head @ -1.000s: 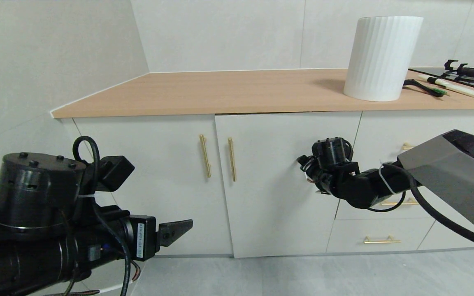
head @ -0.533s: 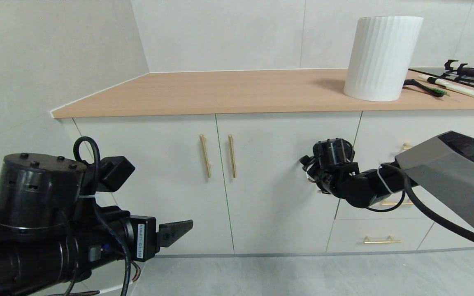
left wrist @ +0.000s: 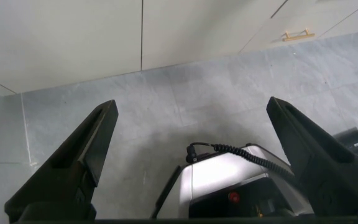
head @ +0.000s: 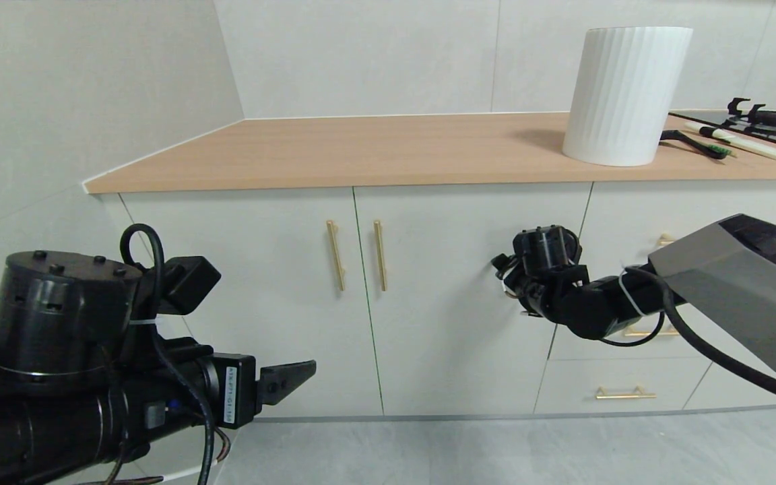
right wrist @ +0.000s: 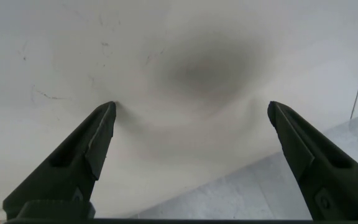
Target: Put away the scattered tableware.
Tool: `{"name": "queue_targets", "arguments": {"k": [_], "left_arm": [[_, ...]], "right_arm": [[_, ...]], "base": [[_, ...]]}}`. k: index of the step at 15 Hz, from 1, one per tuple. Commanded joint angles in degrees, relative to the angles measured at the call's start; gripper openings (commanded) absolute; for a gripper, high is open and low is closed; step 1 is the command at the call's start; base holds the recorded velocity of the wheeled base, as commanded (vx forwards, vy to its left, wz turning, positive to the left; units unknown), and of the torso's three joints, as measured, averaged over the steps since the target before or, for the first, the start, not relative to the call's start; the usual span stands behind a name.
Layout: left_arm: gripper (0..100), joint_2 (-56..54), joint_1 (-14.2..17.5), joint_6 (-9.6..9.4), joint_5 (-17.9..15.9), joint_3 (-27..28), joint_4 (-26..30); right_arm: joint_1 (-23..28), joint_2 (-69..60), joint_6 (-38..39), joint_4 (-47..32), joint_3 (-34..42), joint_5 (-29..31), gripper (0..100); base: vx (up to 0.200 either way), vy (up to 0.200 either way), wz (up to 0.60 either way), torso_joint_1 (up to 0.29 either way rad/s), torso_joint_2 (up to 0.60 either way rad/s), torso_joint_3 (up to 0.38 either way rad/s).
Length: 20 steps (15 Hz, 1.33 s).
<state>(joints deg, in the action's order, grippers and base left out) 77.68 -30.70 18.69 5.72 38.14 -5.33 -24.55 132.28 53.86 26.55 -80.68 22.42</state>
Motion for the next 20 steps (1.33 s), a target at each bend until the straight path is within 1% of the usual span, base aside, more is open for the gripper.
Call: {"name": "queue_targets", "arguments": {"k": [1,6,7,8,10,11,12,14,15,16,18,20], "left_arm": [[100,0.1,0.0,0.03,0.0,0.0,0.0],[100,0.1,-0.1,-0.06,0.1,0.0,0.0],[100,-0.1,0.0,-0.06,0.1,0.0,0.0],[100,-0.2,0.0,-0.06,0.1,0.0,0.0],[100,-0.6,0.0,-0.06,0.1,0.0,0.0],[100,-2.1,0.5,-0.06,0.1,0.1,0.0],[100,-4.1,0.9,-0.14,0.1,-0.3,0.0],[100,-10.2,2.1,-0.49,1.0,-2.7,0.0],[100,-13.3,2.5,-0.49,1.2,-4.4,0.0],[100,-17.3,2.6,-0.67,1.4,-7.3,0.0],[100,-29.1,4.6,-2.96,2.2,-14.0,0.1],[100,-42.2,7.3,-6.38,2.3,-18.5,1.5]], "right_arm": [[0.2,-0.3,0.0,0.2,-0.1,0.1,100],[0.0,-2.0,-0.2,0.1,1.2,-0.2,100],[-0.4,-5.4,-0.4,0.0,4.9,-1.1,100],[-1.4,-10.1,-1.6,0.3,9.5,-4.0,100],[-1.6,-17.4,-4.3,0.6,14.8,-8.1,100],[-1.6,-25.8,-7.9,0.6,19.3,-9.9,100],[-1.6,-30.9,-10.9,0.7,22.2,-9.8,100],[-1.6,-43.9,-18.1,0.7,30.2,-10.0,100],[-1.6,-49.3,-21.2,0.7,33.5,-10.0,100],[-1.6,-55.3,-23.6,0.6,37.5,-9.9,100],[-1.5,-70.3,-29.3,0.2,48.2,-9.4,100],[0.5,-87.0,-36.9,-1.3,56.9,-9.4,100]], "base": [[0.0,0.0,0.0,0.0,0.0,0.0],[0.0,0.0,0.0,0.0,0.0,0.0],[0.0,0.0,0.0,0.0,0.0,0.0],[0.0,0.0,0.0,0.0,0.0,0.0],[0.0,0.0,0.0,0.0,0.0,0.0],[0.0,0.0,0.0,0.0,0.0,0.0],[0.0,0.0,0.0,0.0,0.0,0.0],[0.0,0.0,0.0,0.0,0.0,0.0],[0.0,0.0,0.0,0.0,0.0,0.0],[0.0,0.0,0.0,0.0,0.0,0.0],[0.0,0.0,0.0,0.0,0.0,0.0],[0.0,0.0,0.0,0.0,0.0,0.0]]}}
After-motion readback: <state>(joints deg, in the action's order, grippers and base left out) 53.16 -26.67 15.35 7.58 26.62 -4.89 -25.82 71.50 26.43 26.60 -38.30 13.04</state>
